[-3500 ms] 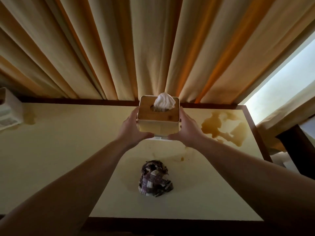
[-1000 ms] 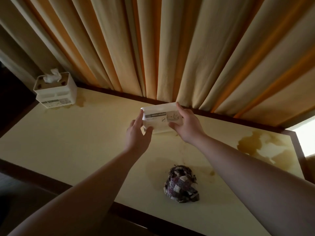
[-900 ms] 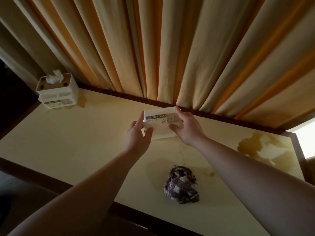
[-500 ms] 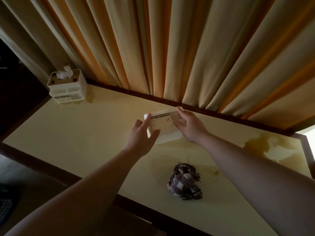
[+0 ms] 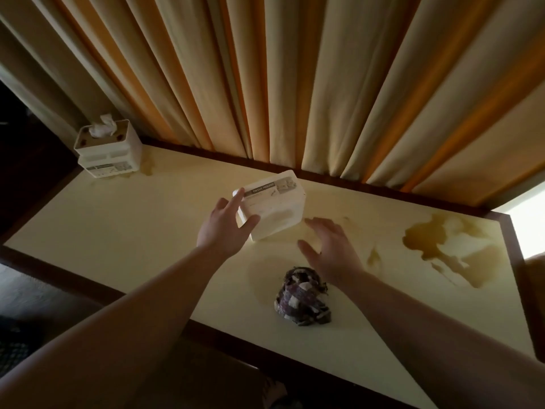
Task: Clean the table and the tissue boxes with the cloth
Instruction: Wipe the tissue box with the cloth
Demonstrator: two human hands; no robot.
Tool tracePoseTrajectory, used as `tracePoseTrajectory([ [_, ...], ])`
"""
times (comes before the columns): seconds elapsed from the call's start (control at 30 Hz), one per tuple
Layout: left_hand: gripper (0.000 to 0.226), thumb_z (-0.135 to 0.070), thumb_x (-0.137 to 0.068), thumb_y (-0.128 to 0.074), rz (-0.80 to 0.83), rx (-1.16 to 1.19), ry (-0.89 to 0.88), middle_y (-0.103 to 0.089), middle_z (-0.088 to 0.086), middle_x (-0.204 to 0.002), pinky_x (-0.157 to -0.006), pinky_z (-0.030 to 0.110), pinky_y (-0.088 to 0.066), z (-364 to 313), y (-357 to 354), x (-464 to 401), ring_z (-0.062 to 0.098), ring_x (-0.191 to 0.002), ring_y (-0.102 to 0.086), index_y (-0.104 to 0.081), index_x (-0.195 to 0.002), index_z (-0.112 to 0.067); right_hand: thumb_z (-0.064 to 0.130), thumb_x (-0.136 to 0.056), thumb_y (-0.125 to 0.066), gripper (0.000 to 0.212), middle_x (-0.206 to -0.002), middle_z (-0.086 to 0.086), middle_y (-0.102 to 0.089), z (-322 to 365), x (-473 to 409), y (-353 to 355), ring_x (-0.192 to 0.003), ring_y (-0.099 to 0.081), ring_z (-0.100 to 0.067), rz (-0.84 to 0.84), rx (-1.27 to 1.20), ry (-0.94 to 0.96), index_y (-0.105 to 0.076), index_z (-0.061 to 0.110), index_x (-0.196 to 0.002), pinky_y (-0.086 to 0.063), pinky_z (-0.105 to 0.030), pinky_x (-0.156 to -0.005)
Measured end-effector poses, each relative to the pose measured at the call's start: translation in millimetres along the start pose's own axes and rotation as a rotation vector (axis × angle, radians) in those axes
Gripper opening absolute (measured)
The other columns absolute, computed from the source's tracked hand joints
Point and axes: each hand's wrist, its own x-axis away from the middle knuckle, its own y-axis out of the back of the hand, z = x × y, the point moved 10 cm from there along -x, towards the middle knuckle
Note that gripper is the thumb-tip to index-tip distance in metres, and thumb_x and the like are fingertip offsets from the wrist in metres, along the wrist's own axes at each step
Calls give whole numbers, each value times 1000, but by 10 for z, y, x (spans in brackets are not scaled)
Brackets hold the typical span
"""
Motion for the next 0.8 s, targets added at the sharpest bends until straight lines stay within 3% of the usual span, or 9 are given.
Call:
tracePoseTrajectory([
  [0.1,74,-59,-97,-56,31,-19,56,-49,2,-130,-80,38,-50,-18,-35,51,24,-116,-56,-19,-159,-42,49,-101,-60,55,-161,6,-40,-22,276,-202,-150,-30,-15,146,53,74,-51,30,-152,-37,-39,-117],
  [0.23,68,-52,-99,-57,13,6,83,-47,0,-132,-81,35,-43,-95,-6,136,23,-118,-55,-26,-159,-40,54,-97,-64,56,-164,4,-37,26,553,-437,-150,-28,-17,322,160,167,-57,30,-147,-38,-42,-116],
  [0.37,67,-48,-101,-56,92,-37,83,-44,1,-135,-82,33,-41,-183,-19,196,26,-118,-53,-28,-160,-35,48,-92,-72,66,-166,1,-33,-62,757,-630,-149,-31,-23,438,209,116,-51,34,-153,-36,-42,-119],
  [0.53,68,-39,-99,-61,144,-67,28,-43,6,-134,-93,34,-43,-228,13,193,28,-125,-46,-31,-160,-30,40,-92,-75,71,-169,-4,-26,-14,792,-679,-151,-25,-28,439,257,60,-45,34,-157,-33,-43,-121],
  [0.63,60,-38,-98,-62,83,-96,-30,-47,6,-132,-104,41,-45,-190,86,110,26,-129,-41,-45,-153,-25,43,-92,-75,73,-171,-7,-21,5,816,-761,-152,-22,-30,443,276,5,-45,30,-157,-29,-44,-122],
  [0.8,42,-36,-94,-67,-6,-83,-231,-56,4,-121,-100,44,-46,-263,223,-96,28,-119,-48,-67,-132,-17,23,-100,-66,52,-161,-7,-41,10,760,-856,-139,-38,-31,348,235,-127,-56,27,-150,-36,-37,-116],
])
